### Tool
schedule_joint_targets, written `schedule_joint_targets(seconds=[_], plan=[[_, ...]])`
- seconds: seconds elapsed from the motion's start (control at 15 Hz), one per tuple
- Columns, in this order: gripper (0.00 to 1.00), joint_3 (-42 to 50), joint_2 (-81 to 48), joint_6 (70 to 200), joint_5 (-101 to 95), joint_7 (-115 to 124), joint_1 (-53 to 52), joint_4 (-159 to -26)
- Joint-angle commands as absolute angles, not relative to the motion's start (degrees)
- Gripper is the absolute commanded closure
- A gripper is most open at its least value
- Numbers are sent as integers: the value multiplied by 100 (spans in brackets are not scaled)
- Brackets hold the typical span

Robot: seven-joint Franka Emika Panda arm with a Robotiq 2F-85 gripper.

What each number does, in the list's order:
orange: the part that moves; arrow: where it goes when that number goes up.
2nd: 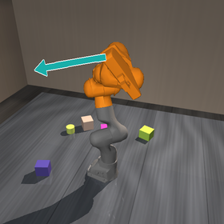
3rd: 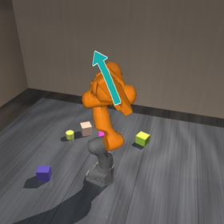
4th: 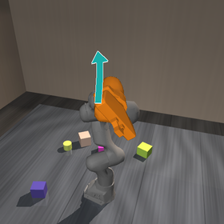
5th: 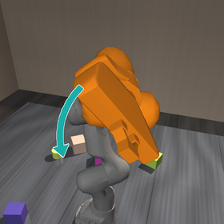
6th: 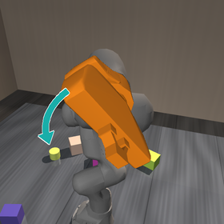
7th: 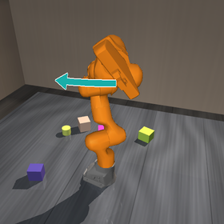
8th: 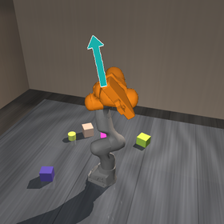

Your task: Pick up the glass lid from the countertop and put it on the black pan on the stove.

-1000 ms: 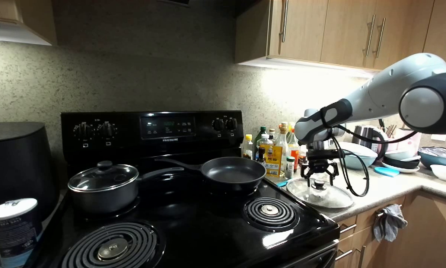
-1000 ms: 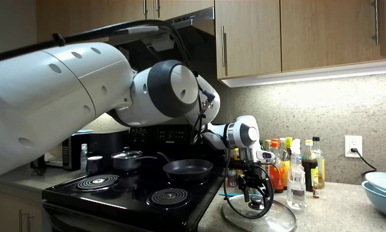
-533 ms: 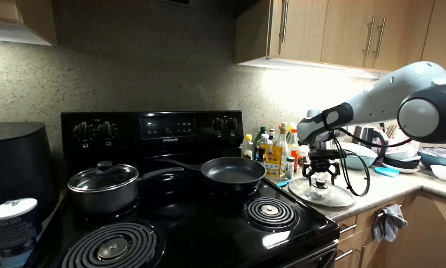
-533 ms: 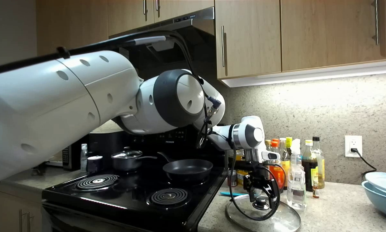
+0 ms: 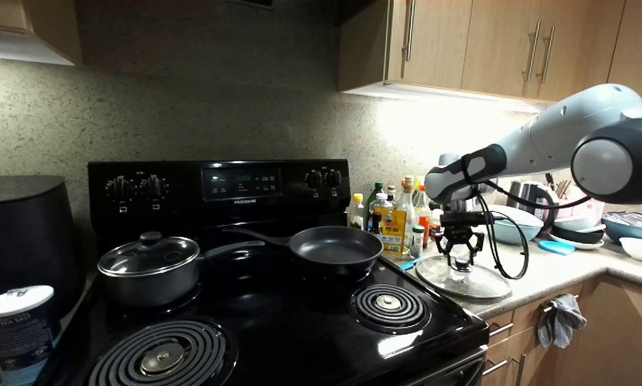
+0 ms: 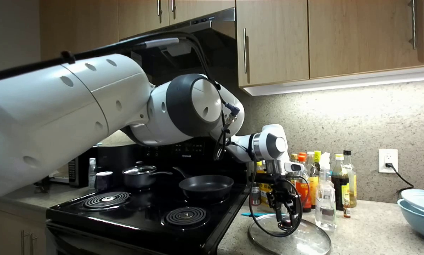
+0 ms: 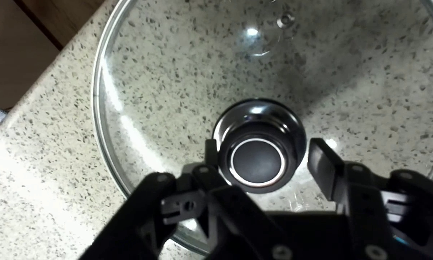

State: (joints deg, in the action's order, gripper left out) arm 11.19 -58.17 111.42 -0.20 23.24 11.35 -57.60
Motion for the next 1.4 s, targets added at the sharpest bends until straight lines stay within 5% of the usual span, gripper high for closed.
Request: schedule_joint_targets(seconds=[0.0,0.13,0.87,0.93,1.13,1.2,1.33], plan=[[66,1312,-5557,10954,-97,2808,957,-5930],[76,1362,-5533,10869,-96,2927,920,-5932],[76,1319,-5707,10818,-26,2902,894,-5790],[51,1311,-5706,10813,-26,2902,883,-5789],[51,1302,-5752,10828,-23,2902,890,-5777],[26,1319,-5773,10843,-21,2973,884,-5767],[22,1311,-5805,10874,-2,2975,900,-5753]])
